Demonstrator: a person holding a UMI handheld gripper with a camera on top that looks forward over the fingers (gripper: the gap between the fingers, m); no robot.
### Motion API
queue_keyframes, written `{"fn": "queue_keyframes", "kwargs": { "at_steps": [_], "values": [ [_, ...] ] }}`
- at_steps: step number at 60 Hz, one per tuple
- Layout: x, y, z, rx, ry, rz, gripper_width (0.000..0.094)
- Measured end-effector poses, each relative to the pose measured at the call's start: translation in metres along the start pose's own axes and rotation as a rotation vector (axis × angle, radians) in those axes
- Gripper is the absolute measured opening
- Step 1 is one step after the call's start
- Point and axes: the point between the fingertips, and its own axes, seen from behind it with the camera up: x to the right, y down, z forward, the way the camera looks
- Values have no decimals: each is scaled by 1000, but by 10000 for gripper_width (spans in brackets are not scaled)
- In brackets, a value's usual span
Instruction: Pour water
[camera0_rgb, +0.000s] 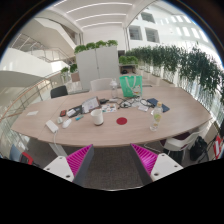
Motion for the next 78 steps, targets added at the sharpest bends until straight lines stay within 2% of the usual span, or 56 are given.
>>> {"fn": "queue_keyframes", "kwargs": {
  "at_steps": [16,27,32,42,52,59,66,68,72,78],
  "values": [
    [18,11,20,-6,29,21,820],
    [91,2,79,145,28,17,821],
    [145,2,126,187,65,-13,822],
    [233,-20,235,329,114,-70,822],
    [286,-34,323,357,142,-67,818],
    [305,-42,359,381,167,-113,808],
    [312,-70,394,439,130,-21,802],
    [312,-75,392,458,118,-6,757],
    [311,-82,401,459,92,-5,533],
    [312,-84,406,471,125,-16,504]
  ]
}}
